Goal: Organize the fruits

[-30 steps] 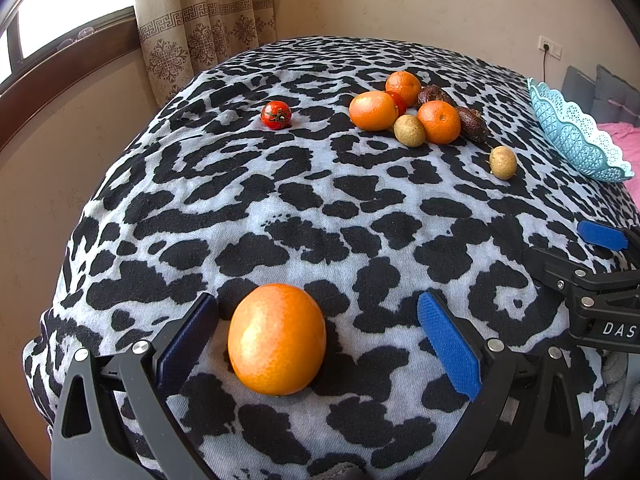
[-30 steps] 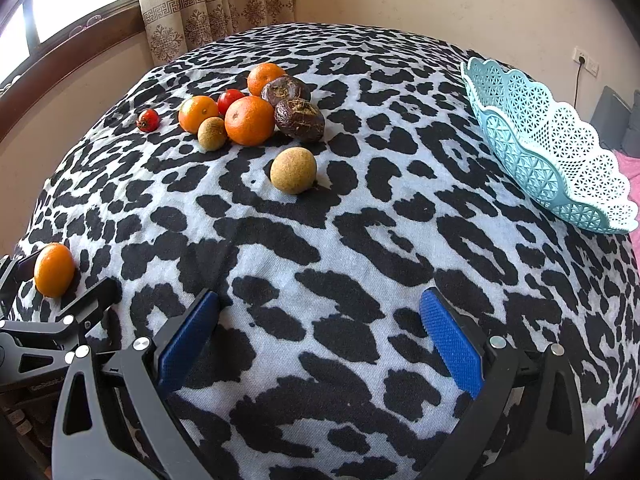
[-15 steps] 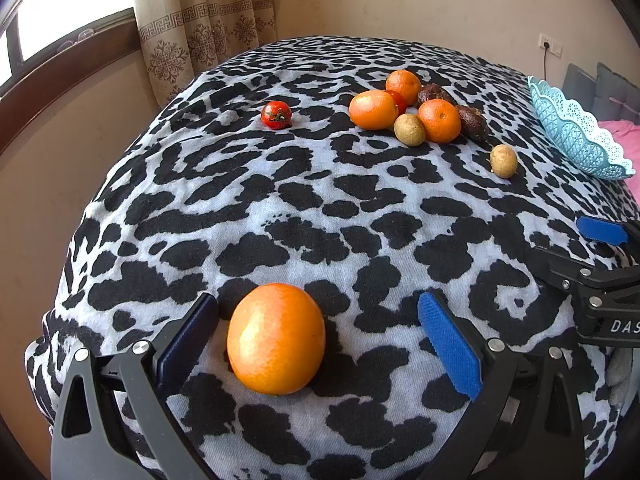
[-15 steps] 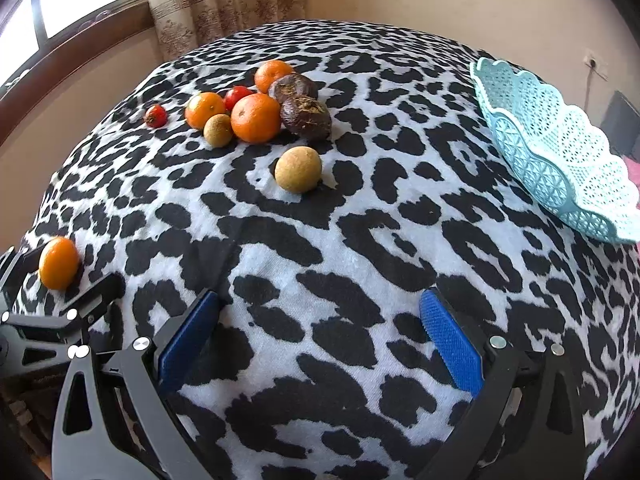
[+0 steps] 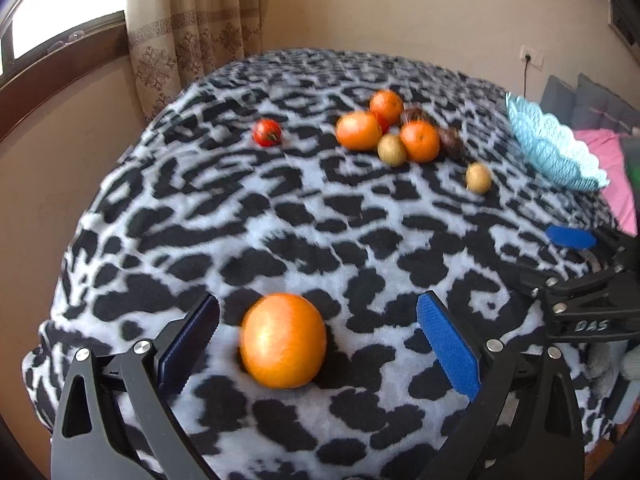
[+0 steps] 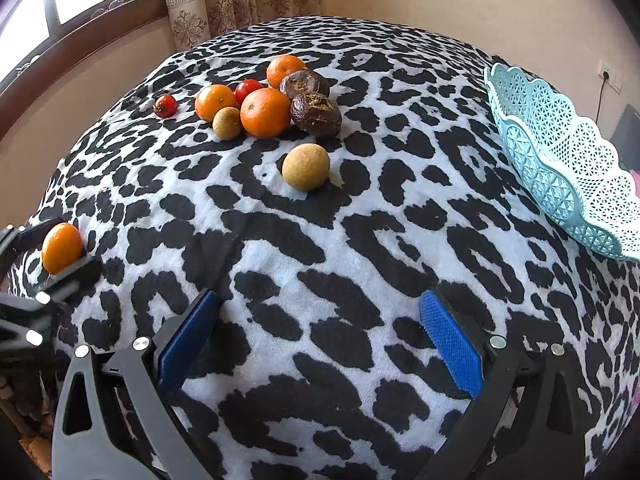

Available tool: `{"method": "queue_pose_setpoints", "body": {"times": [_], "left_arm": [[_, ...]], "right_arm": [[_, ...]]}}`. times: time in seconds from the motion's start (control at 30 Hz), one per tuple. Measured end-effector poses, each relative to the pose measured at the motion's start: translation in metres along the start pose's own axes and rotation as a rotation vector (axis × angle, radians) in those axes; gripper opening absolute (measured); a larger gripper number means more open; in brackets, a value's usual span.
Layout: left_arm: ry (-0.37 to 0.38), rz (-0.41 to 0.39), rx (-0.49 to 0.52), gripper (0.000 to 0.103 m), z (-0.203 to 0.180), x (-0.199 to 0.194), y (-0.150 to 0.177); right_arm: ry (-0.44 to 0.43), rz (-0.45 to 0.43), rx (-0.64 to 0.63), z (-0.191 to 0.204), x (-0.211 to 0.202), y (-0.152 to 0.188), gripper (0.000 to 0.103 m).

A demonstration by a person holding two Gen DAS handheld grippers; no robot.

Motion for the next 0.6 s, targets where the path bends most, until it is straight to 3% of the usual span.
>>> {"method": "queue_pose_setpoints", "body": {"times": [0.17, 0.4, 0.43, 0.5, 0.6], "left_arm": [[0.037, -0.063, -0.042, 0.098, 0.022, -0.039, -0.014], [0.023, -0.085, 0.013, 0.097, 0.022, -0.055, 0.000], [0.021, -0.075, 0.025, 0.095, 0.019, -0.051, 0.003], [0.028, -0.048, 0.036, 0.081, 0.015, -0.043, 0.008], [0.057, 0.003, 0.031, 0.077, 0.011, -0.030, 0.016]], "right_arm": [[0.012, -0.067, 0.048, -0.009, -0.014, -0.003, 0.101], [-0.002, -0.122, 0.085, -0.010, -0.029, -0.007, 0.101], [0.005, -0.123, 0.079, -0.009, -0.030, -0.008, 0.101], [0.022, -0.134, 0.068, -0.007, -0.032, -0.009, 0.101], [0.010, -0.139, 0.071, -0.005, -0.036, -0.008, 0.101]]}}
Point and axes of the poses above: each gripper's, at about its wrist camera, not at the fingertips, and x roughly the way its jaws point, z to its left, y to its underside, the point moved 7 cm from there along x, roughly the way its jaws point, and after that the axes turned 5 degrees about -x, right-handed, at the moved point
